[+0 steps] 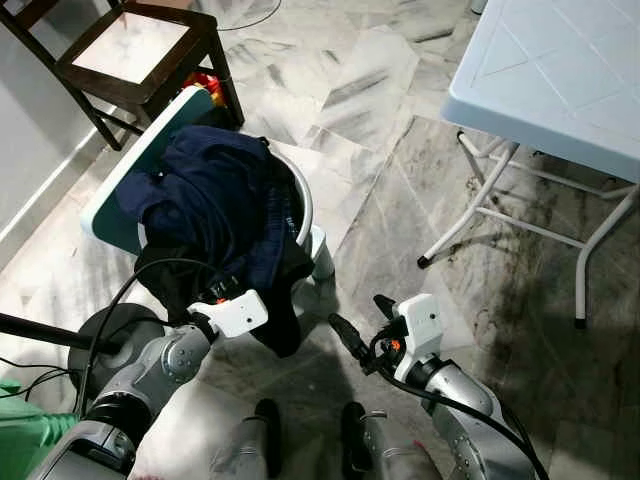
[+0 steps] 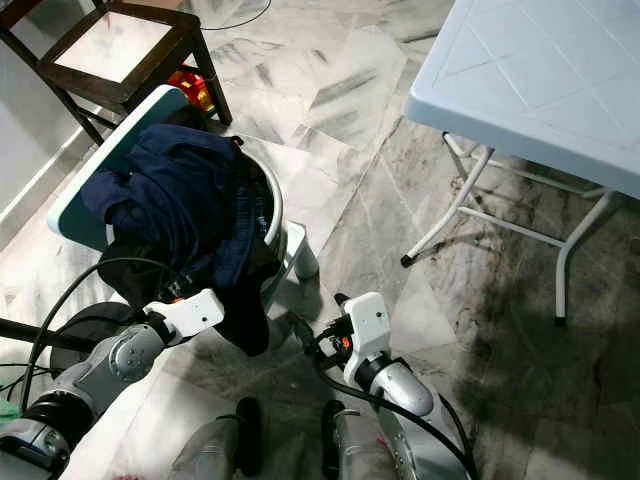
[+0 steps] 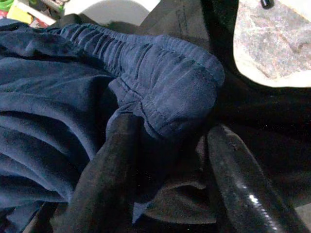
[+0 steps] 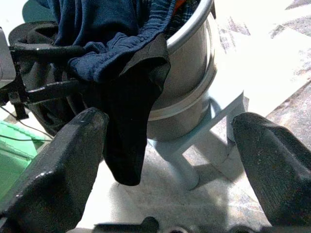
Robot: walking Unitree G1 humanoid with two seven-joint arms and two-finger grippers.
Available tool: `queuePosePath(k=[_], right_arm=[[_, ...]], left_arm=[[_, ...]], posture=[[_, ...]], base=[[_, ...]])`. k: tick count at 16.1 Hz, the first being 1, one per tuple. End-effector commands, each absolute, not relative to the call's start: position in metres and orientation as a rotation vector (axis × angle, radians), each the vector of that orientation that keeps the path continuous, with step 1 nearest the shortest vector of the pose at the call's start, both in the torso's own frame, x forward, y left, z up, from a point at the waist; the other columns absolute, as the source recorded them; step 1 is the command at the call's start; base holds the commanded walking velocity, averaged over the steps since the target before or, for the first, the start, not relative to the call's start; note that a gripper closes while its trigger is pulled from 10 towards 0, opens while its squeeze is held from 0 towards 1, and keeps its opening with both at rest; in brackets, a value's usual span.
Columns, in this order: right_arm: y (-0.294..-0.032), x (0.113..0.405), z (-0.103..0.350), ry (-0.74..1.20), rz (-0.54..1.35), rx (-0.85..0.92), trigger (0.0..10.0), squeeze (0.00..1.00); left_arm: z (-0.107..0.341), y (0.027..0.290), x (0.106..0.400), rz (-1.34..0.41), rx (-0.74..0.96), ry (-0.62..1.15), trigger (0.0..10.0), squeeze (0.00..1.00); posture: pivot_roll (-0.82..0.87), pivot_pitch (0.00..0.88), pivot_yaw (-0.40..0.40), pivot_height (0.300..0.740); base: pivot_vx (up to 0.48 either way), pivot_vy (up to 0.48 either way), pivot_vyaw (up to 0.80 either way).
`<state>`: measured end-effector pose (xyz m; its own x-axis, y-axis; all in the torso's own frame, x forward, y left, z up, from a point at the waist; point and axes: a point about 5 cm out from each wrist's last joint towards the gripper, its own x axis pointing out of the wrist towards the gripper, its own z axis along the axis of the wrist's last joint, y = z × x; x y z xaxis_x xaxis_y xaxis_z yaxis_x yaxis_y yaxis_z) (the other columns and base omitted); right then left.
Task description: Hang hanger
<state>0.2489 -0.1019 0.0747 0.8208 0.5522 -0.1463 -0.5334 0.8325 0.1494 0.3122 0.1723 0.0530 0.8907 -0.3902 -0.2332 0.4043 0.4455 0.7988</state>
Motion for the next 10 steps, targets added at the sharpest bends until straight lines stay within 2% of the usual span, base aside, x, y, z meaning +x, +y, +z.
queuePosePath(k=[1, 8, 10], right_arm=[[-0.1003, 0.2443, 0.0678, 0.216, 0.583, 0.109, 10.0, 0.00], [-0.1007, 0.2460, 0.0676, 0.215, 0.582, 0.107, 10.0, 0.00], [-0.1006, 0.2463, 0.0678, 0.215, 0.583, 0.105, 10.0, 0.00]], left_arm=[[0.0446, 0.1766, 0.3065, -0.505, 0.987, 0.056, 0.0, 0.00], [0.0456, 0.1752, 0.3092, -0.474, 0.924, 0.062, 0.0, 0.00], [0.0480, 0.1725, 0.3111, -0.454, 0.847, 0.061, 0.0, 0.00]], posture=[[-0.05, 0.329, 0.039, 0.740], [-0.05, 0.323, 0.036, 0.740], [-0.05, 0.323, 0.034, 0.740]], base=[[0.000, 0.000, 0.00], [0.000, 0.000, 0.00], [0.000, 0.000, 0.00]])
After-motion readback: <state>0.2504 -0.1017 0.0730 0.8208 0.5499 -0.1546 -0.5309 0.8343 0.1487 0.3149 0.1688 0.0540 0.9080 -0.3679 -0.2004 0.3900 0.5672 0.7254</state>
